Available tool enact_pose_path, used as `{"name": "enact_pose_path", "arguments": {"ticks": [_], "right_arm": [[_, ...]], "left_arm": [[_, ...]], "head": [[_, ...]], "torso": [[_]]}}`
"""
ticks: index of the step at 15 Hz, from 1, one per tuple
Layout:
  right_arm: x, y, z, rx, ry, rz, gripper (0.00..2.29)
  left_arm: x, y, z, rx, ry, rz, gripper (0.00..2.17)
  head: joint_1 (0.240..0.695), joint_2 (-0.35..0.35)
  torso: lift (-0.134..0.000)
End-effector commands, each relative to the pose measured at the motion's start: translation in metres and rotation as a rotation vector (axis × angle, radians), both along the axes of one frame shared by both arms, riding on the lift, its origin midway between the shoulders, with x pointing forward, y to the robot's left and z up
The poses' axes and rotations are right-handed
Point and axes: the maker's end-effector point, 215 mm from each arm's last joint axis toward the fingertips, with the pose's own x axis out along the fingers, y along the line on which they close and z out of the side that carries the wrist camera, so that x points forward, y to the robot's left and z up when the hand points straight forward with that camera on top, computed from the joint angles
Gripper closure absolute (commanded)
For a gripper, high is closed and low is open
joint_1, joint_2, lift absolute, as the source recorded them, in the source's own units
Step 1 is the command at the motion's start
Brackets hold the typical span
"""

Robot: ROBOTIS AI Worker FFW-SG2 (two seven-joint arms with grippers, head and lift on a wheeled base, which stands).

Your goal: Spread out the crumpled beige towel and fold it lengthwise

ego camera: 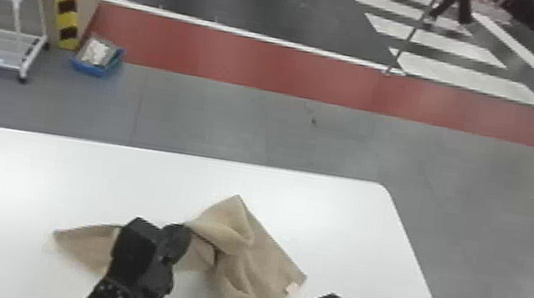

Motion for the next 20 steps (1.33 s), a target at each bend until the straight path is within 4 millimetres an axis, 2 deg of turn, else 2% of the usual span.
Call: {"name": "enact_pose_path", "arguments": {"ticks": [1, 4, 6, 7, 9, 10, 13, 17, 19, 20], "right_arm": [[0.011, -0.057, 0.029, 0.007, -0.025, -0.097, 1.48], [0.026, -0.128, 0.059, 0.055, -0.043, -0.221, 1.48], [0.040, -0.171, 0.083, 0.093, -0.070, -0.303, 1.48], [0.043, -0.199, 0.095, 0.128, -0.077, -0.357, 1.48], [0.043, -0.231, 0.111, 0.154, -0.099, -0.420, 1.48], [0.043, -0.241, 0.117, 0.166, -0.105, -0.439, 1.48], [0.037, -0.253, 0.126, 0.216, -0.113, -0.459, 1.48], [0.035, -0.285, 0.149, 0.275, -0.158, -0.537, 1.48], [0.042, -0.292, 0.157, 0.256, -0.167, -0.539, 1.48], [0.046, -0.290, 0.156, 0.249, -0.163, -0.535, 1.48]], "left_arm": [[0.005, 0.023, 0.011, -0.015, -0.014, 0.041, 1.42], [0.008, 0.052, 0.031, -0.022, -0.046, 0.084, 1.42], [0.009, 0.078, 0.044, -0.029, -0.062, 0.123, 1.42], [0.010, 0.094, 0.054, -0.036, -0.067, 0.144, 1.42], [0.005, 0.121, 0.064, -0.049, -0.061, 0.179, 1.42], [0.001, 0.128, 0.066, -0.053, -0.050, 0.185, 1.42], [-0.013, 0.139, 0.075, -0.037, -0.027, 0.182, 1.42], [-0.031, 0.156, 0.074, -0.004, 0.055, 0.179, 1.42], [-0.035, 0.163, 0.079, 0.011, 0.070, 0.177, 1.42], [-0.036, 0.162, 0.074, 0.020, 0.092, 0.163, 1.42]], "head": [[0.695, -0.312], [0.695, -0.350], [0.695, -0.350], [0.695, -0.350], [0.695, -0.350], [0.695, -0.350], [0.695, -0.350], [0.695, -0.350], [0.695, -0.350], [0.695, -0.350]], "torso": [[0.000], [0.000], [0.000], [0.000], [0.000], [0.000], [0.000], [0.000], [0.000], [0.000]]}}
